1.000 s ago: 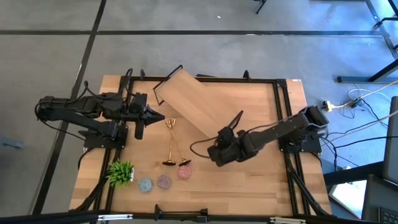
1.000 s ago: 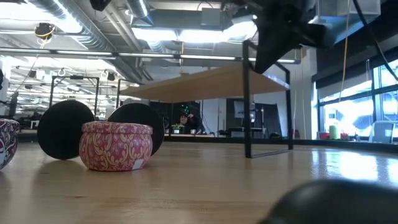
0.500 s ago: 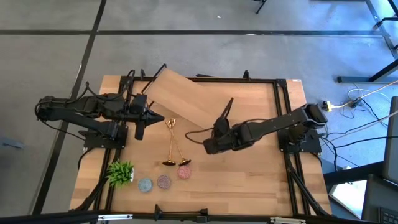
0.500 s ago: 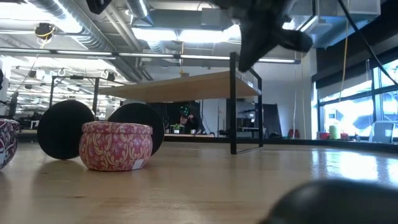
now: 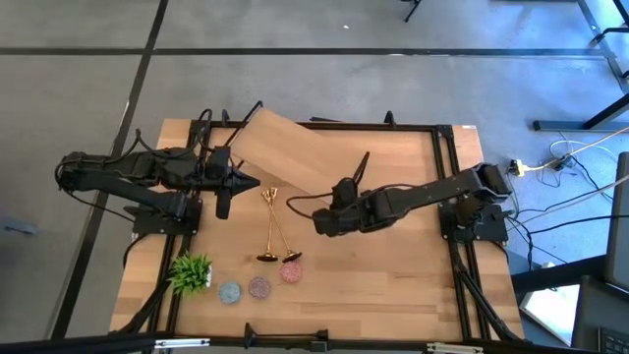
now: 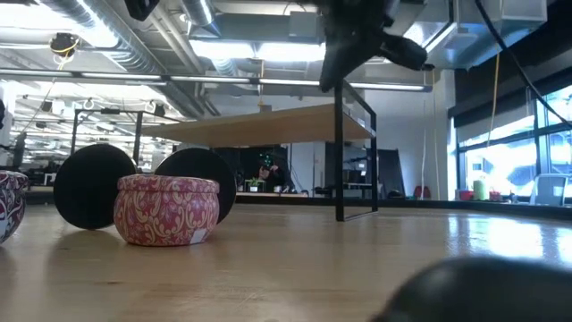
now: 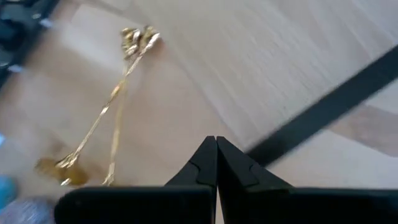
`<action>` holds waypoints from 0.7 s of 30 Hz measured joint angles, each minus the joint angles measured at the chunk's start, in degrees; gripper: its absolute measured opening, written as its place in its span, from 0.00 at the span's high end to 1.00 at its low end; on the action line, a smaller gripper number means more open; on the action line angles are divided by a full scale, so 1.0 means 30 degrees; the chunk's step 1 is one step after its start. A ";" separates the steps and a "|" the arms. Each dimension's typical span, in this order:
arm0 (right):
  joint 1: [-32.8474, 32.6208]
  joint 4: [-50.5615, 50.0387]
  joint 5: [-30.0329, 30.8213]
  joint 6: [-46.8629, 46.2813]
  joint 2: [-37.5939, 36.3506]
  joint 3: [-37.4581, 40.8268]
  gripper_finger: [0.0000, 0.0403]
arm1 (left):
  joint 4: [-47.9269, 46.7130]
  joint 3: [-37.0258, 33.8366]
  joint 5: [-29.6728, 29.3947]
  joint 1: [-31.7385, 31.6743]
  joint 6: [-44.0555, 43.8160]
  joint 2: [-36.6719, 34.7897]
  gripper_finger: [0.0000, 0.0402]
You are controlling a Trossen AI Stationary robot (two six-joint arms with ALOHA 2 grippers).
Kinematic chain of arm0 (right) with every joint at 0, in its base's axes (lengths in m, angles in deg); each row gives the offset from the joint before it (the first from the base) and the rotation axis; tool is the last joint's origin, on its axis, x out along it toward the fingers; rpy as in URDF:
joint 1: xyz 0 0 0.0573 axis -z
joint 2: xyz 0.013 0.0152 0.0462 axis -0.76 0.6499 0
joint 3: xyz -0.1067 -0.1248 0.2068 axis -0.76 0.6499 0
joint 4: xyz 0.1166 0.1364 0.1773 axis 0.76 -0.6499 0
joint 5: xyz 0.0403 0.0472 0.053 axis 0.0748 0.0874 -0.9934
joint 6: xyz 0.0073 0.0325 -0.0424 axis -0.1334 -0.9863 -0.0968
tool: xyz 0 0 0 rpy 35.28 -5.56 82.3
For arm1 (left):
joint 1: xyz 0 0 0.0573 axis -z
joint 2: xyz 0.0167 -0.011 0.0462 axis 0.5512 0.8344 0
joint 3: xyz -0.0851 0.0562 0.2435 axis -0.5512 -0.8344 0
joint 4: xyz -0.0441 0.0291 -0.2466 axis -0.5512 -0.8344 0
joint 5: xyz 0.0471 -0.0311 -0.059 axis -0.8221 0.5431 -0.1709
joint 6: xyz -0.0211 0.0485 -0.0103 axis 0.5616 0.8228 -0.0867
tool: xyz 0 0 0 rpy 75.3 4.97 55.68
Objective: Pick & Place candle stick holders
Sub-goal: Adjust the shelf
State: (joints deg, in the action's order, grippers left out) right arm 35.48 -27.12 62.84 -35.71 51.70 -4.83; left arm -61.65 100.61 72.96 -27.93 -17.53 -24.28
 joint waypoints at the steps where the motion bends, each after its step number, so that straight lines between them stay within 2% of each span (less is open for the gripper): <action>1: 0.0148 -0.0009 0.0019 -0.0011 0.0132 0.0000 1.00 | -0.0004 0.0000 0.0003 -0.0002 -0.0085 0.0000 0.99; 6: 0.0685 -0.1277 0.0025 -0.0360 0.0520 -0.0004 1.00 | -0.0004 0.0000 0.0187 -0.0007 -0.0420 0.0000 0.99; 10: 0.0954 -0.4620 0.0173 -0.1450 0.0593 0.0015 1.00 | -0.0004 0.0000 0.0324 0.0000 -0.0714 0.0000 0.99; 14: 0.1122 -0.7366 0.1845 -0.2822 0.0593 0.0015 1.00 | -0.0004 0.0000 0.0321 0.0000 -0.0794 0.0000 0.99; 21: 0.2028 -0.7937 0.3354 -0.2883 0.0593 0.0015 1.00 | -0.0004 0.0000 0.0318 0.0000 -0.0796 0.0000 0.99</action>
State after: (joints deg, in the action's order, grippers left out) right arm 41.56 -50.93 72.90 -44.36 53.48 -4.78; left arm -61.66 100.61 73.92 -27.93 -19.92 -24.28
